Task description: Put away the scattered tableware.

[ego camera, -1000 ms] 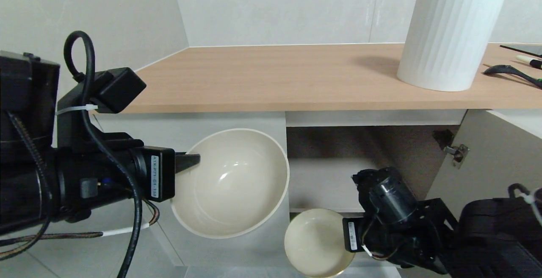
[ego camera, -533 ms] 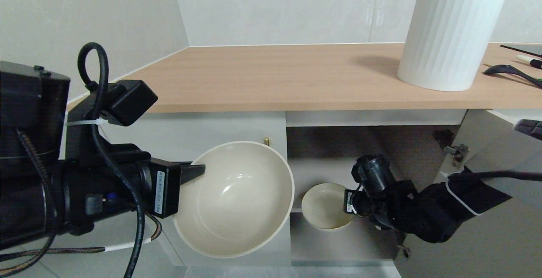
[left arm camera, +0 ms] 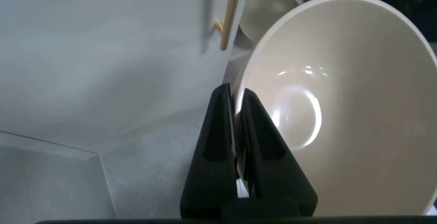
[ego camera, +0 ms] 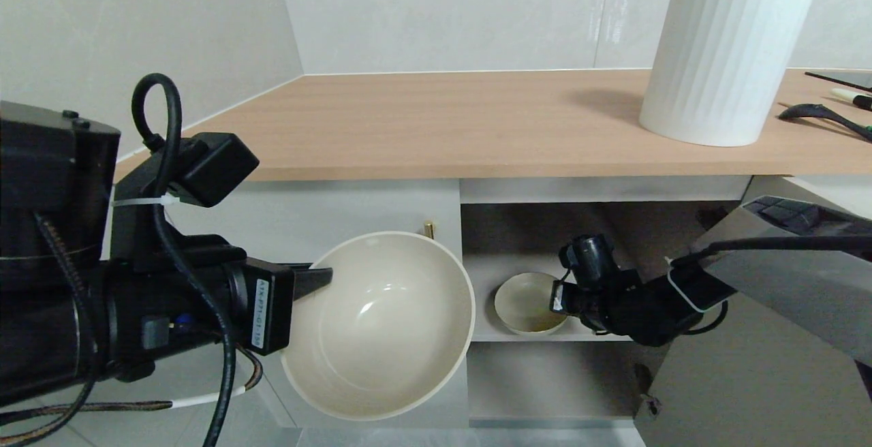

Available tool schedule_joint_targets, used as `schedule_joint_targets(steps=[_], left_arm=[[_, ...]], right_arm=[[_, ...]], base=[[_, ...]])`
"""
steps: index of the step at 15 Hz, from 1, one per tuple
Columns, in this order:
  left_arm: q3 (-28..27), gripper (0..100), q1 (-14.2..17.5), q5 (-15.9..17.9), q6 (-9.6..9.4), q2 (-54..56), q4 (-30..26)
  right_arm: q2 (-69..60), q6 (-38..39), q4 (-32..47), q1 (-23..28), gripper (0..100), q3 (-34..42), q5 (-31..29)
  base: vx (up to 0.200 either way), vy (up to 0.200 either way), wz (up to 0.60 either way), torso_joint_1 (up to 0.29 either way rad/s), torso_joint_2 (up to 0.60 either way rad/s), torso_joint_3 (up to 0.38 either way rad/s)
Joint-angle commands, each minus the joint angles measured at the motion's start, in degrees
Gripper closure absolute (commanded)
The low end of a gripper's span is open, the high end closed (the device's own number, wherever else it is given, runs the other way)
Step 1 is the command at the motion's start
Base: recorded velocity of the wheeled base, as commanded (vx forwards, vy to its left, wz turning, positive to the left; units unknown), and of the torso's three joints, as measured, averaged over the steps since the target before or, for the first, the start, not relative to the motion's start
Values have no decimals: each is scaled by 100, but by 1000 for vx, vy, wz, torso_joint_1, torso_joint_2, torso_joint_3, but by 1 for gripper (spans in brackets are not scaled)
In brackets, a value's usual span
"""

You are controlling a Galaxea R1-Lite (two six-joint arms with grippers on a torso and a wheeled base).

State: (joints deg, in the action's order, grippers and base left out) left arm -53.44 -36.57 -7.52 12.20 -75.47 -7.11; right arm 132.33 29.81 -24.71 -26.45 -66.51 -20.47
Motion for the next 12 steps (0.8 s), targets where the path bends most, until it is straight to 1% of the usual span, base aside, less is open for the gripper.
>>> schedule_joint_targets(steps=[1,3,12], left_arm=[[1,100,1,-4,-7,-20,-1],[1,100,-69,-4,-7,-38,-1],[1,100,-69,-4,-7,-55,-1]], right_arm=[[320,-10,1,114,100,-195,-27],[531,-54,1,237,100,-380,-177],[671,-168,-7,334,100,-644,-256]], base=[[0,0,0,0,0,0],[0,0,0,0,0,0],[0,0,0,0,0,0]])
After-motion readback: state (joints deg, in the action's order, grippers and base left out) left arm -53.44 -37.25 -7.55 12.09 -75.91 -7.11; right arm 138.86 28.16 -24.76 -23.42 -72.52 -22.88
